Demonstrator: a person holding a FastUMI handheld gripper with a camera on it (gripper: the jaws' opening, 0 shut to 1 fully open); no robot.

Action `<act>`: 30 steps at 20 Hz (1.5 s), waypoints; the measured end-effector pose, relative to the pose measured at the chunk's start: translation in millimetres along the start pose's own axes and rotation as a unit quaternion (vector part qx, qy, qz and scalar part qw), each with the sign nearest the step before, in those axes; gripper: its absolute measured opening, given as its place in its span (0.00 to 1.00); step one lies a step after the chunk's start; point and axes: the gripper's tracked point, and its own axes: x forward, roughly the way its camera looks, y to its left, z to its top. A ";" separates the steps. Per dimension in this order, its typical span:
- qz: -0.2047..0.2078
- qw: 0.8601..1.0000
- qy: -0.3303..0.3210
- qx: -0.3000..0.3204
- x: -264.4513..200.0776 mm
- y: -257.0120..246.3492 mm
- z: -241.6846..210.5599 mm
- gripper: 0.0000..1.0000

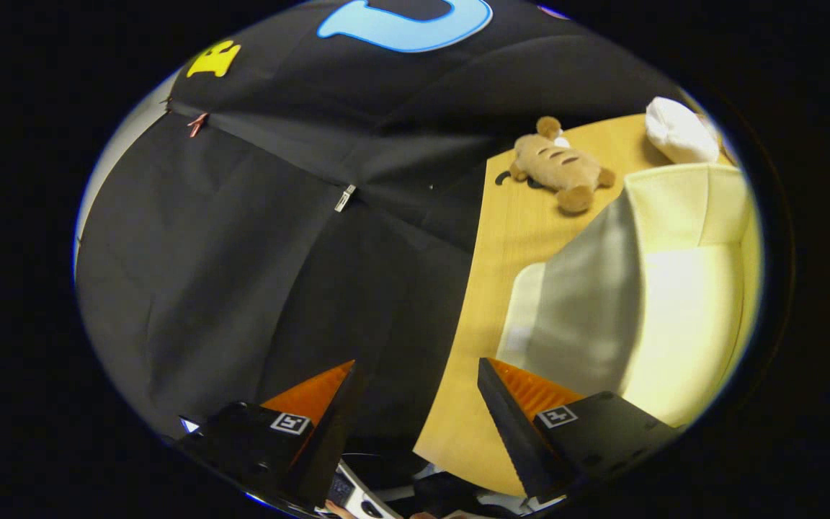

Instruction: Open the storage box then place both shoes into the box .Put the left shoe in first, then the right shoe, with the right side of both shoes facing outward in a uniform manner.

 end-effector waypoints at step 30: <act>-0.346 0.916 -0.163 -0.121 -363.7 -345.1 74.3 0.98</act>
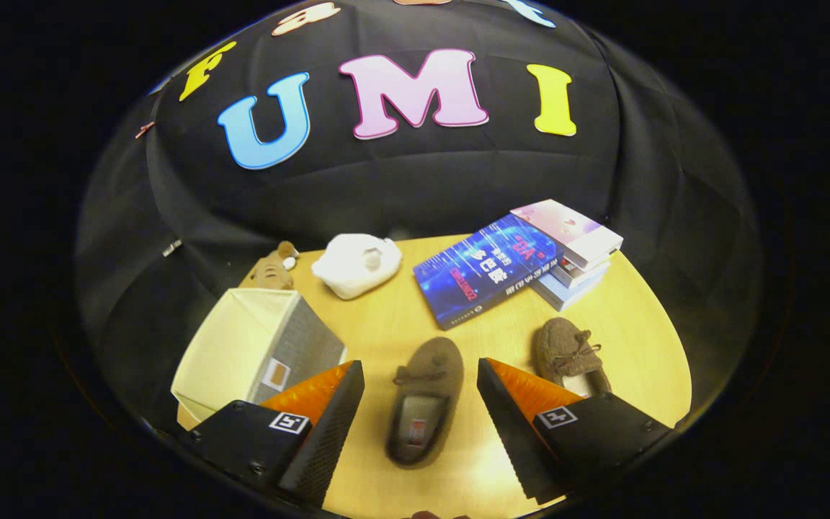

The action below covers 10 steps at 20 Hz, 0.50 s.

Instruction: Open the storage box then place both shoes into the box .Put the left shoe in first, then the right shoe, with the right side of both shoes facing outward in a uniform manner.

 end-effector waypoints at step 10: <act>-0.046 0.995 0.083 -0.030 79.4 -43.4 -83.0 0.99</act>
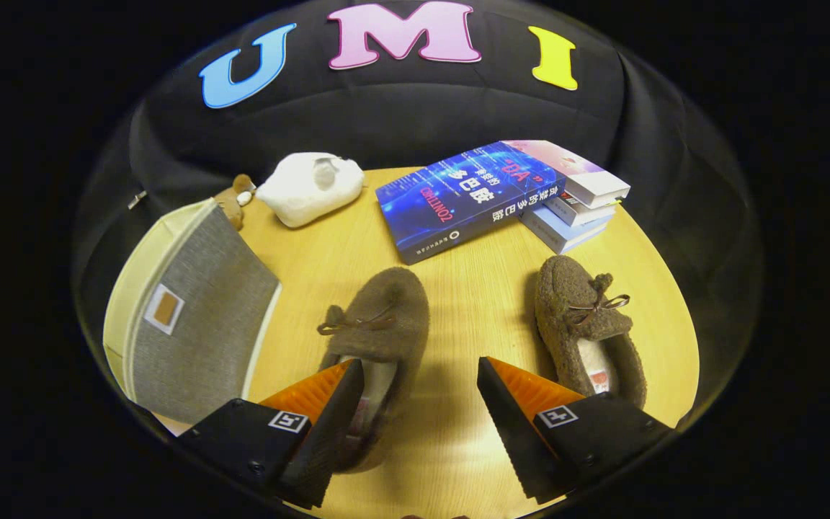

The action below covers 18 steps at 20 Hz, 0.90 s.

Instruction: Open the storage box then place both shoes into the box .Put the left shoe in first, then the right shoe, with the right side of both shoes facing outward in a uniform manner.

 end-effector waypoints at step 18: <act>-0.017 0.994 0.048 0.096 42.4 8.1 -3.7 0.05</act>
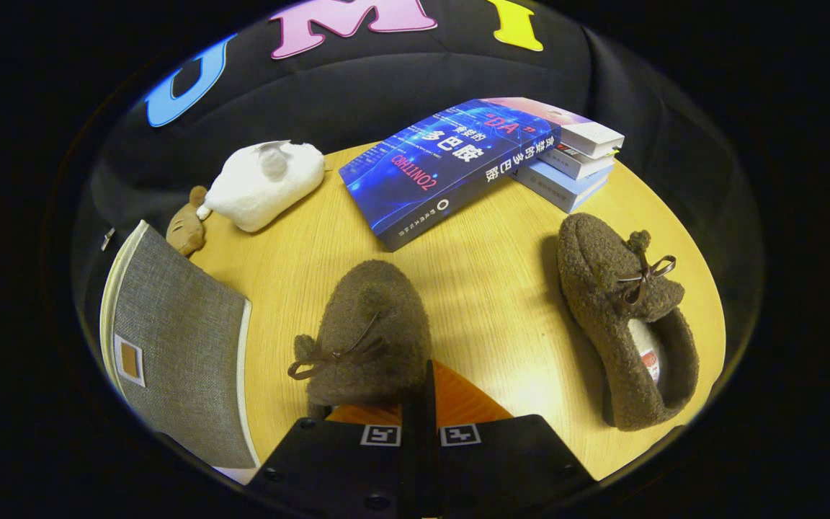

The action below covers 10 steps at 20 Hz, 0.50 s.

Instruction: Open the storage box then place both shoes into the box .Put the left shoe in first, then the right shoe, with the right side of both shoes facing outward in a uniform manner.

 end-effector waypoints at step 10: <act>0.019 0.999 -0.028 0.022 -59.5 8.2 47.6 0.05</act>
